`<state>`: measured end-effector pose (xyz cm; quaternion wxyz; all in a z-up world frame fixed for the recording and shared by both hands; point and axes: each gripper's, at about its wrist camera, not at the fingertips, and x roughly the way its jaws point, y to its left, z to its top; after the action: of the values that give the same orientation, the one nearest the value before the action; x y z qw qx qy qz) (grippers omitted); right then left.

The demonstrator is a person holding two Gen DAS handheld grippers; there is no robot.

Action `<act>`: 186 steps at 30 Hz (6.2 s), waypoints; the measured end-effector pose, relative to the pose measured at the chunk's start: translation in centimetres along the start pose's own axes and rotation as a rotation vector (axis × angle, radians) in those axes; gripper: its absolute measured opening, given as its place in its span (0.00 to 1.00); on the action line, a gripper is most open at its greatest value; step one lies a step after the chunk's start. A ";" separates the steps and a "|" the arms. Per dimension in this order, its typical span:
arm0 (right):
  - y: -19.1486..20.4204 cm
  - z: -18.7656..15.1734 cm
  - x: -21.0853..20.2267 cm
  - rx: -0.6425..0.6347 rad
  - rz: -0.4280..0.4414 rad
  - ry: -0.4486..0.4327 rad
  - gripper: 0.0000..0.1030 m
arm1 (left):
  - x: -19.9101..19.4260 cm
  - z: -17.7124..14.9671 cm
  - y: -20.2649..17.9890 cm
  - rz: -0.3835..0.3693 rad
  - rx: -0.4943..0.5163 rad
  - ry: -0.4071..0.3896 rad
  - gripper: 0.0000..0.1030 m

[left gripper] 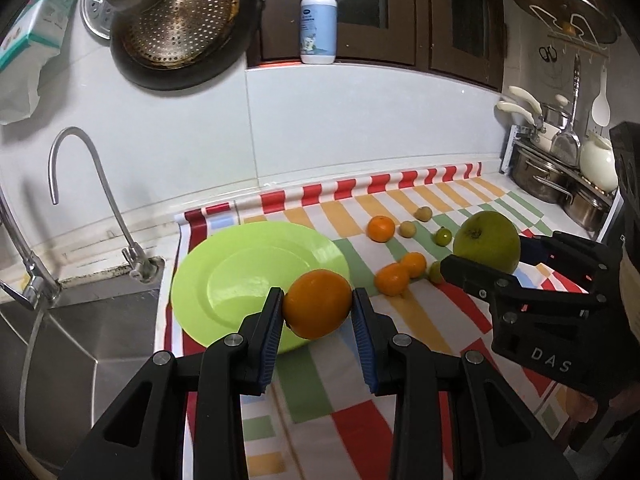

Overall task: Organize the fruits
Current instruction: 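Carry the orange and green apple onto the green plate and release both, then lift both tools off the plate and move back toward the fruits, then grasp the large orange with the left tool while the right tool grasps the yellow fruit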

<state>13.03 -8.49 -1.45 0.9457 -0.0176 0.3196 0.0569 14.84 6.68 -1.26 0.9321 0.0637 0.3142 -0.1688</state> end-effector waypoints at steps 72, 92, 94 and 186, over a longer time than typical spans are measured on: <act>1.8 8.6 13.1 -0.116 0.163 0.107 0.60 | 6.4 4.8 7.0 0.245 -0.142 0.061 0.54; -3.8 5.2 -0.2 -0.009 0.106 -0.058 0.62 | -3.1 4.3 -0.9 0.197 -0.138 -0.113 0.64; -4.6 4.8 -1.4 0.005 0.092 -0.073 0.63 | -3.5 4.2 -1.8 0.198 -0.120 -0.122 0.66; -13.2 -1.7 5.0 0.089 -0.085 0.134 0.49 | 9.0 2.5 -8.4 -0.007 -0.051 0.089 0.39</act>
<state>17.53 -21.21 -5.89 0.9235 0.0069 0.3835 0.0013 19.98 -4.16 -4.83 0.9179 0.0462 0.3598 -0.1610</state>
